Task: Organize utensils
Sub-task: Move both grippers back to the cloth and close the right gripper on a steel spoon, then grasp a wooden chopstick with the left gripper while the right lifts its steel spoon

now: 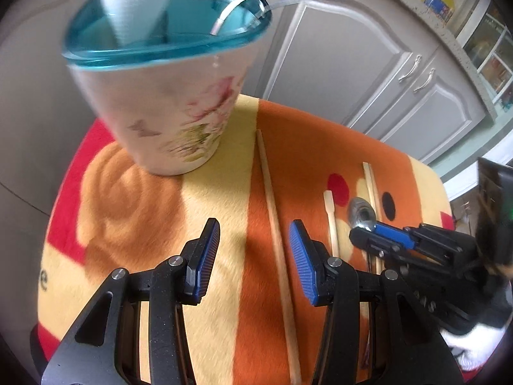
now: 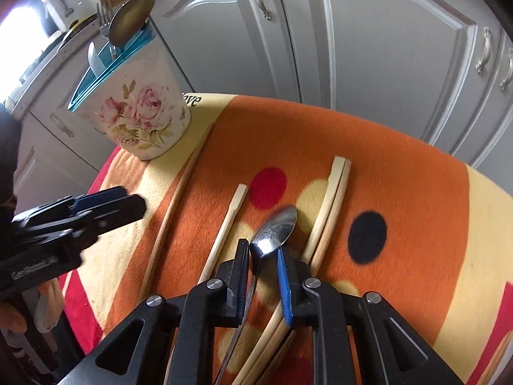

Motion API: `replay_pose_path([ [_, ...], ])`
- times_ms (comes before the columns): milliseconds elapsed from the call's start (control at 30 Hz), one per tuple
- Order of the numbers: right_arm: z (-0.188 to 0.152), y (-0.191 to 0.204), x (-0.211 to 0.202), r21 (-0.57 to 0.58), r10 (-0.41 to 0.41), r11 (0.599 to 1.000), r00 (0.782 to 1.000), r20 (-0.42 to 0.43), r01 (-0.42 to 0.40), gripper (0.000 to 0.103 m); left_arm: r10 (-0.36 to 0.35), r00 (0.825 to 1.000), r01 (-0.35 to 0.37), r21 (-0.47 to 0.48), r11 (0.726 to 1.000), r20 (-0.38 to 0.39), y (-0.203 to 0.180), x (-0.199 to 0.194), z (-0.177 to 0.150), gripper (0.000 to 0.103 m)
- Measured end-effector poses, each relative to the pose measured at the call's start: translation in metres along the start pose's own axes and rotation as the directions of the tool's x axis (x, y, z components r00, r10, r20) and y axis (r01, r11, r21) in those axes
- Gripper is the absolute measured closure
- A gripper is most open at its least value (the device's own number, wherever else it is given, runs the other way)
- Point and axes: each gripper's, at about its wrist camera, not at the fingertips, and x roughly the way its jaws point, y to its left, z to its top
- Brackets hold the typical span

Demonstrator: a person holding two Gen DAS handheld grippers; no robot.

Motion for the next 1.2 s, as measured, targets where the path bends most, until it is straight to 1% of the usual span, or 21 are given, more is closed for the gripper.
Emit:
replay_pose_path([
  [67, 0.000, 0.001, 0.000, -0.012, -0.001, 1.000, 1.000, 0.008, 0.001, 0.089, 0.012, 1.000, -0.012, 0.013, 1.000, -0.007, -0.005, 0.010, 0.004, 0.059],
  [133, 0.000, -0.003, 0.000, -0.007, 0.009, 1.000, 1.000, 0.017, -0.008, 0.095, 0.036, 0.999, -0.036, 0.023, 0.999, -0.015, -0.011, 0.022, 0.011, 0.059],
  [200, 0.000, -0.008, -0.001, 0.005, 0.027, 1.000, 0.999, 0.023, -0.027, 0.096, 0.044, 0.999, -0.043, 0.031, 0.999, -0.020, -0.017, 0.031, 0.016, 0.059],
  [233, -0.001, -0.011, -0.001, 0.015, 0.043, 0.999, 0.999, 0.024, -0.044, 0.097, 0.060, 0.998, -0.060, 0.047, 0.997, -0.004, -0.022, 0.034, 0.019, 0.059],
  [300, -0.001, -0.013, -0.001, 0.020, 0.061, 0.998, 0.998, 0.025, -0.062, 0.098, 0.078, 0.997, -0.078, 0.075, 0.994, -0.001, -0.029, 0.039, 0.024, 0.059],
  [333, -0.001, -0.014, -0.002, 0.024, 0.067, 0.997, 0.997, 0.026, -0.067, 0.098, 0.077, 0.997, -0.077, 0.084, 0.994, 0.002, -0.030, 0.041, 0.026, 0.064],
  [367, -0.002, -0.016, -0.004, 0.032, 0.077, 0.996, 0.997, 0.029, -0.078, 0.098, 0.069, 0.998, -0.069, 0.093, 0.993, 0.004, -0.031, 0.042, 0.027, 0.080],
  [433, -0.004, -0.018, -0.009, 0.041, 0.095, 0.994, 0.995, 0.039, -0.097, 0.099, 0.064, 0.998, -0.063, 0.111, 0.992, -0.001, -0.029, 0.042, 0.026, 0.095],
  [467, -0.006, -0.020, -0.013, 0.051, 0.108, 0.993, 0.993, 0.048, -0.111, 0.099, 0.044, 0.999, -0.042, 0.110, 0.993, -0.008, -0.026, 0.041, 0.025, 0.096],
  [567, -0.011, -0.022, -0.025, 0.070, 0.137, 0.987, 0.988, 0.075, -0.142, 0.099, -0.023, 0.999, 0.025, 0.062, 0.998, -0.043, -0.009, 0.033, 0.019, 0.098],
  [633, -0.014, -0.022, -0.034, 0.077, 0.147, 0.985, 0.985, 0.095, -0.155, 0.100, -0.051, 0.998, 0.053, 0.026, 0.998, -0.048, 0.000, 0.025, 0.015, 0.098],
  [733, -0.018, -0.019, -0.049, 0.075, 0.173, 0.980, 0.977, 0.126, -0.183, 0.100, -0.084, 0.996, 0.084, 0.014, 0.996, -0.023, 0.005, 0.003, 0.008, 0.098],
  [900, -0.024, -0.009, -0.078, 0.044, 0.184, 0.980, 0.968, 0.169, -0.194, 0.100, -0.128, 0.991, 0.127, 0.042, 0.991, 0.042, 0.006, -0.037, 0.004, 0.098],
  [933, -0.024, -0.005, -0.075, 0.039, 0.179, 0.981, 0.969, 0.169, -0.188, 0.100, -0.129, 0.991, 0.127, 0.049, 0.991, 0.047, 0.004, -0.041, 0.003, 0.098],
  [1033, -0.024, -0.002, -0.069, 0.040, 0.120, 0.991, 0.984, 0.133, -0.127, 0.100, -0.124, 0.991, 0.121, 0.045, 0.992, 0.057, 0.004, -0.050, -0.002, 0.098],
  [1100, -0.025, 0.000, -0.060, 0.054, 0.120, 0.991, 0.988, 0.095, -0.125, 0.100, -0.123, 0.990, 0.121, 0.032, 0.992, 0.065, 0.010, -0.057, -0.007, 0.098],
  [1133, -0.025, 0.000, -0.056, 0.054, 0.125, 0.990, 0.988, 0.087, -0.130, 0.099, -0.124, 0.990, 0.122, 0.027, 0.992, 0.069, 0.009, -0.060, -0.010, 0.098],
  [1200, -0.027, 0.004, -0.046, 0.042, 0.109, 0.993, 0.991, 0.072, -0.112, 0.097, -0.128, 0.989, 0.127, 0.015, 0.992, 0.072, 0.013, -0.064, -0.013, 0.098],
])
